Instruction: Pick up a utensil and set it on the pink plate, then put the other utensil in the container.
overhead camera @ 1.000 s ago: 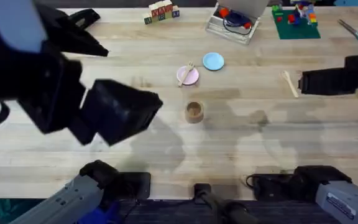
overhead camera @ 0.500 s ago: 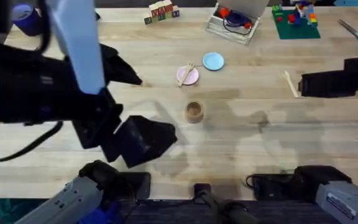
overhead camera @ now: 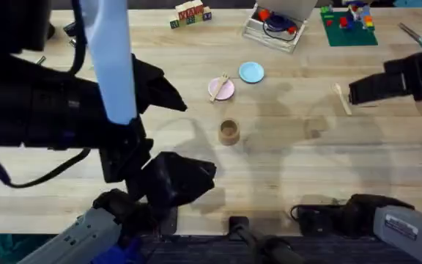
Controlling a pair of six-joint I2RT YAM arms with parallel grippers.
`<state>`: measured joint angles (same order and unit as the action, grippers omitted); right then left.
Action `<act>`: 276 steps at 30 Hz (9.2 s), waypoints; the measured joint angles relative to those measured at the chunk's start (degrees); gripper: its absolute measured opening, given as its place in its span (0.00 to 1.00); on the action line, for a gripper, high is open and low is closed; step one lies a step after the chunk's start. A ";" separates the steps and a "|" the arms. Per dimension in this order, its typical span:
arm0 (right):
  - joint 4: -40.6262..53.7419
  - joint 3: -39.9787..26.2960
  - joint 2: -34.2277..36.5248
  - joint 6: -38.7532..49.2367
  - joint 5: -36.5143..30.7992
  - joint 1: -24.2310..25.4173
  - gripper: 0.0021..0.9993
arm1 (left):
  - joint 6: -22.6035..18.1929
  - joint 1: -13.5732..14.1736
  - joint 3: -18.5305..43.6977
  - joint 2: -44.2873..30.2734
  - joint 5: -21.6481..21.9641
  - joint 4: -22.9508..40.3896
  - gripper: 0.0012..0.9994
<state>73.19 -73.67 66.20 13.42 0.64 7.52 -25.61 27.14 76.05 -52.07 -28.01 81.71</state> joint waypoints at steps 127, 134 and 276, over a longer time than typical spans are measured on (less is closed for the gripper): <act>-16.00 -8.15 28.59 10.47 -0.65 6.79 0.03 | -1.03 0.00 0.00 0.02 -0.72 0.17 0.99; -15.94 -8.15 19.78 10.92 1.96 6.81 0.03 | -1.03 0.00 0.00 0.02 -0.72 0.17 0.99; -21.44 14.27 37.14 89.82 82.23 -22.06 0.03 | -1.05 0.00 0.00 0.02 0.79 4.50 0.99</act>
<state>51.75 -59.40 103.34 103.24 82.87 -14.54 -26.65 27.14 76.05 -52.05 -27.22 86.21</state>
